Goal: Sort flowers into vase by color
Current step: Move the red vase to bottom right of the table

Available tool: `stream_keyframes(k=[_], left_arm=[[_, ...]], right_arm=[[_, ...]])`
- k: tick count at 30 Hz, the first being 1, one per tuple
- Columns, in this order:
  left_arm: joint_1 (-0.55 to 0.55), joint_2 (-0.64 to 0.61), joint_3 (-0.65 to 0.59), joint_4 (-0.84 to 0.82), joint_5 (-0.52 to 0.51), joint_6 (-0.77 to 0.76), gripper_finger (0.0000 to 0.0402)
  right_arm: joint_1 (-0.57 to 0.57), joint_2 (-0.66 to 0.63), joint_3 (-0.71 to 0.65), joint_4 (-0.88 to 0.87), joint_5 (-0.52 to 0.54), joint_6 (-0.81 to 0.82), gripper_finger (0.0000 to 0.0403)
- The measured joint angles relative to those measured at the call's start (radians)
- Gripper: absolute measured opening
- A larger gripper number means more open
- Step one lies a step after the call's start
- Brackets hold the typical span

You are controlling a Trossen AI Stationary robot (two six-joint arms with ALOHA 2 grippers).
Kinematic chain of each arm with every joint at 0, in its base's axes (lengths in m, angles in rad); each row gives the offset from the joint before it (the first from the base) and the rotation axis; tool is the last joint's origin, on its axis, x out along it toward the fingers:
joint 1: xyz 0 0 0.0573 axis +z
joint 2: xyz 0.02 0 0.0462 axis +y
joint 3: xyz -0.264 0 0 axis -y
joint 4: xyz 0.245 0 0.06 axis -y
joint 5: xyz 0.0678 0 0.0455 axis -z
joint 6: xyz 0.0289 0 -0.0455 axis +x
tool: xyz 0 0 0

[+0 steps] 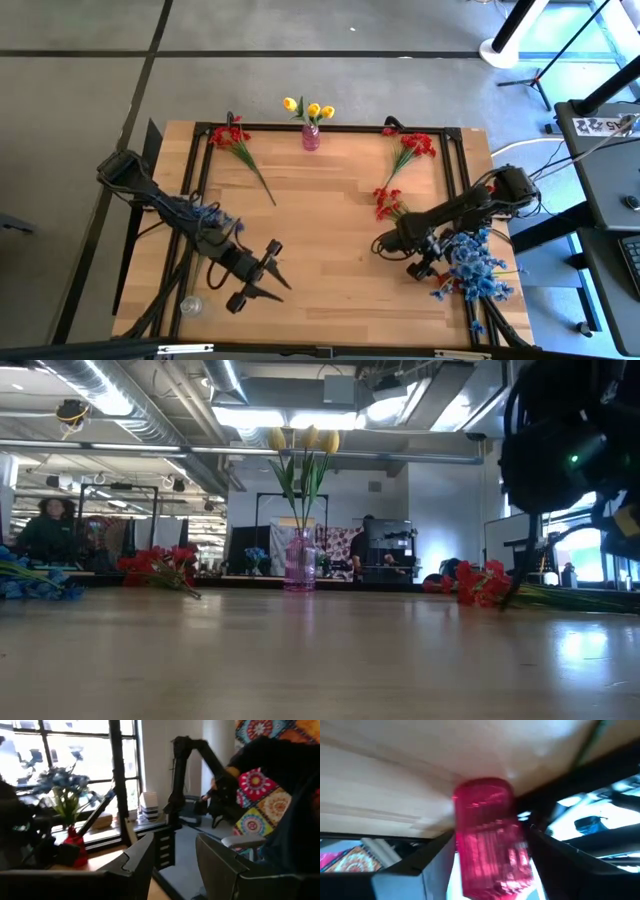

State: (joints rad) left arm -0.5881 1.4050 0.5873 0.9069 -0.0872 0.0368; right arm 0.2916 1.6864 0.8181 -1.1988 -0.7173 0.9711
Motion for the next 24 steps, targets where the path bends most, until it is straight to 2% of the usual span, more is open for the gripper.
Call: stream_keyframes(k=[3,11,17,24], left_arm=[[-0.028,-0.017,0.000,-0.020,0.000,0.001,0.0140],[-0.101,-0.062,0.000,-0.102,-0.008,0.000,0.0140],[-0.144,-0.097,0.000,-0.188,-0.113,-0.001,0.0140],[-0.169,-0.105,0.000,-0.213,-0.121,0.032,0.0140]], right_arm=[[0.006,0.026,0.000,0.019,-0.044,-0.001,0.0280],[0.019,0.054,-0.001,-0.002,-0.081,0.000,0.0344],[0.085,0.054,-0.007,0.000,-0.149,0.024,0.0351],[0.174,0.054,-0.044,0.020,-0.241,0.113,0.0351]])
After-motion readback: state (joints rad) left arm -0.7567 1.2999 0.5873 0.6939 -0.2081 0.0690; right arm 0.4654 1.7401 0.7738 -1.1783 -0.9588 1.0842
